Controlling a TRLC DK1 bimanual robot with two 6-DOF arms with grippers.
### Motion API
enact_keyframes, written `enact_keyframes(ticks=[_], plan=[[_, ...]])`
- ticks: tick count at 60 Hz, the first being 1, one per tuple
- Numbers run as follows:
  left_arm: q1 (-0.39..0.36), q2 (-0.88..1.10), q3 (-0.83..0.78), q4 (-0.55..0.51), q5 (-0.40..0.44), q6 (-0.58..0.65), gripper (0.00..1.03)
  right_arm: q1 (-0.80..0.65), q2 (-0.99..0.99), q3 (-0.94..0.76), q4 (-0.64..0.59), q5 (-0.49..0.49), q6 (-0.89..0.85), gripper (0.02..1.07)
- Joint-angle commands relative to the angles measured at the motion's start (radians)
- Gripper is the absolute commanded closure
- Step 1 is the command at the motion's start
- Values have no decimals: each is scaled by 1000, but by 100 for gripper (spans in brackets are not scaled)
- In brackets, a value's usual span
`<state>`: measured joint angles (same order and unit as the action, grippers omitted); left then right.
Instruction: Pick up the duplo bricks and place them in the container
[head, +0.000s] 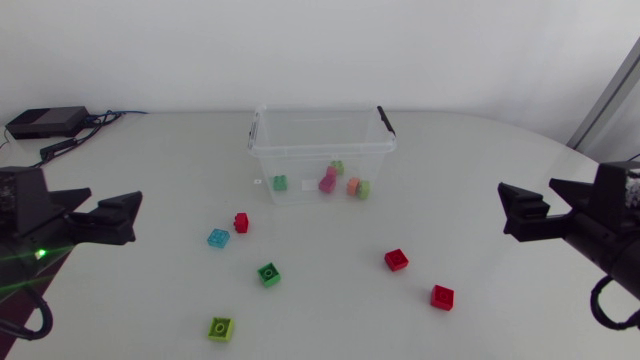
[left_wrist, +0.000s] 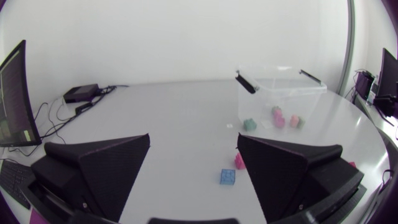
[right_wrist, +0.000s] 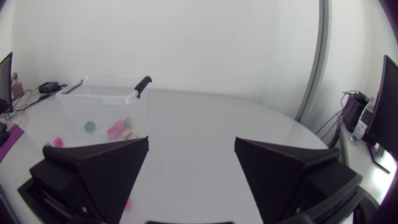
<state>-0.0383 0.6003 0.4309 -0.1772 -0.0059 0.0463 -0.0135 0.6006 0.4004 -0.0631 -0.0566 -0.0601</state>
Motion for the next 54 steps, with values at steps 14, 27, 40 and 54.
enact_keyframes(ticks=[14, 27, 40, 54], plan=[[-75, 544, 356, -360, 14, 58, 6, 27, 272, 196, -254, -11, -83, 7], [-98, 816, 443, -361, 15, 87, 6, 41, 412, 279, -397, -37, -142, 7], [-155, 1035, 557, -367, 23, 49, 12, 95, 488, 299, -458, -37, -155, 7], [-189, 1179, 641, -364, 21, 12, 18, 135, 499, 299, -474, -35, -155, 7]])
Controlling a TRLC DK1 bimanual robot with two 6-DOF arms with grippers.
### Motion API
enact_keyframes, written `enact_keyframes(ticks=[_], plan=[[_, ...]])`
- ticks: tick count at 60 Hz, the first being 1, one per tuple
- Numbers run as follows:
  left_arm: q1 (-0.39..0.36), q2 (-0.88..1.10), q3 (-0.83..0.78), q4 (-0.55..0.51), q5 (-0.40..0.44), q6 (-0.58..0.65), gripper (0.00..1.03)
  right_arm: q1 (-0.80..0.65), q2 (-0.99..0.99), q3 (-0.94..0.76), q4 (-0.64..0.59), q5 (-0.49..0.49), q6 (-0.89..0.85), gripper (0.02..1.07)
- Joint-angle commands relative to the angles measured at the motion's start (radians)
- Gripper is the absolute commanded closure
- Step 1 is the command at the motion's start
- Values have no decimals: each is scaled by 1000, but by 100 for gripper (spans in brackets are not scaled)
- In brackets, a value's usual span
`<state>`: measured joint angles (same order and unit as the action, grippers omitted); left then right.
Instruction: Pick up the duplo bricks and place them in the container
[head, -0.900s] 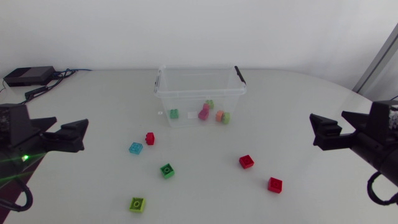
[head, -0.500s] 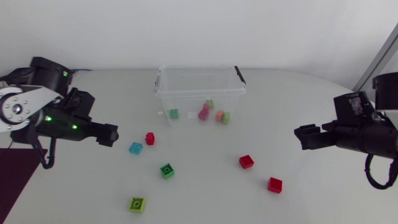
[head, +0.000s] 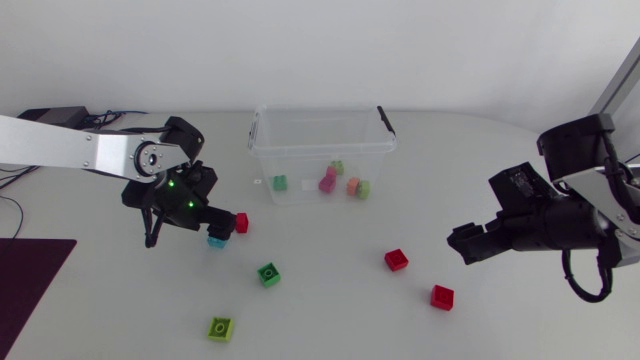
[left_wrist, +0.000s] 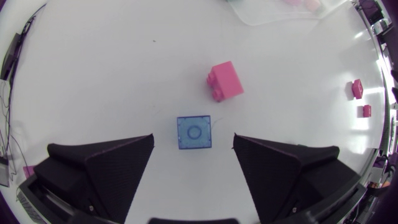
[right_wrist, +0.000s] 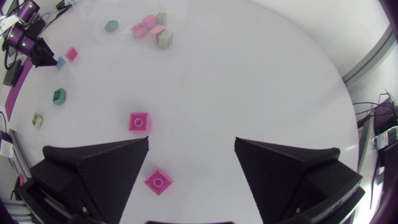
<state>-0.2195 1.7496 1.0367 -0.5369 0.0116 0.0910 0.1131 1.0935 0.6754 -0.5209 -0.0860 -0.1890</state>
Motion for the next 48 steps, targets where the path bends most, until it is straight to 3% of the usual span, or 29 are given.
enact_keyframes(ticks=[1, 10, 14, 20, 23, 29, 35, 40, 48], plan=[[-12, 37, 39, -5, 5, -34, 18, 8, 6, 26, -16, -6, -26, 7], [-26, 74, 42, 26, -5, -40, 28, 26, 6, 19, -22, -4, -33, 7], [-18, 93, 48, 35, -4, -34, 40, 42, 8, 15, -25, 0, -33, 7], [-15, 117, 46, 40, -5, -33, 45, 59, 8, 12, -31, 8, -36, 7], [-14, 125, 46, 48, -4, -33, 56, 69, 6, 9, -33, 9, -41, 7], [-11, 145, 46, 51, -4, -31, 65, 86, 5, -5, -30, 6, -82, 7], [-11, 142, 33, 55, -15, -28, 70, 108, 13, -4, -51, 29, -207, 7], [-15, 97, 11, 55, -30, -8, 73, 94, 51, 35, -168, -47, -294, 7], [-21, -13, -18, 41, -30, 46, 73, 102, 92, 36, -215, -64, -385, 9]])
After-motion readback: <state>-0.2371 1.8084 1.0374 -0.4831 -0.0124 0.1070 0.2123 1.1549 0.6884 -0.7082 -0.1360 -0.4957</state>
